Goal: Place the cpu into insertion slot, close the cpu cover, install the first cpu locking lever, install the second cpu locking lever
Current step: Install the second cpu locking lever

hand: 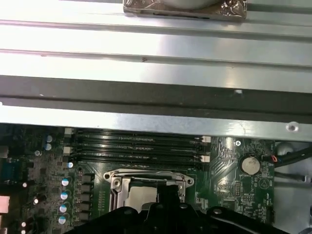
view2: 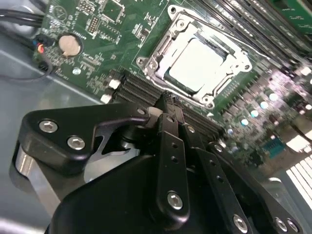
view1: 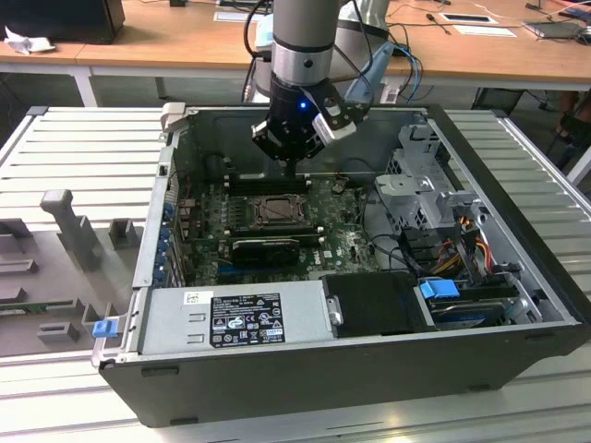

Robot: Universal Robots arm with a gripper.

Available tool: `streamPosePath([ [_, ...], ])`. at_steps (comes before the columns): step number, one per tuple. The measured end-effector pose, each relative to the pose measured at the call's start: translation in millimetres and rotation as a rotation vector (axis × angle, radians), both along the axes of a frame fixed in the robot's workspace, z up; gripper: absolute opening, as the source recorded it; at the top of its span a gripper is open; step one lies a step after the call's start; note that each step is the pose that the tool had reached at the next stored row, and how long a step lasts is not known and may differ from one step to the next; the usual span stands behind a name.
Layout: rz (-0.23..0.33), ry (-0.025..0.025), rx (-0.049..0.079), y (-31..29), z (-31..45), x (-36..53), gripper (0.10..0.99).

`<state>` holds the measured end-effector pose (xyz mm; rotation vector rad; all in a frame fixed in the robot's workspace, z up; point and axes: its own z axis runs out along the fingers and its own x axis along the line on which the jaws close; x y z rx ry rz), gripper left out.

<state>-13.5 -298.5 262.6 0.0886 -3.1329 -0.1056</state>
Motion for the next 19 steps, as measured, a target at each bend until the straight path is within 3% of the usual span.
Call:
streamPosePath([
  [1, 0.0, 0.0, 0.0, 0.0, 1.2, 0.0, 0.106],
  [10, 0.0, 0.0046, 0.0, -20.6, -0.6, 0.0, 0.106],
  [13, 0.0, 0.0087, 0.0, -40.3, -2.5, 0.0, 0.106],
  [17, 0.0, 0.0128, 0.0, -54.5, -4.4, 0.0, 0.106],
  [18, 0.0, 0.0244, 0.0, -58.3, -5.2, 0.0, 0.106],
  [19, 0.0, 0.0487, 0.002, -62.0, -6.2, 0.1, 0.106],
])
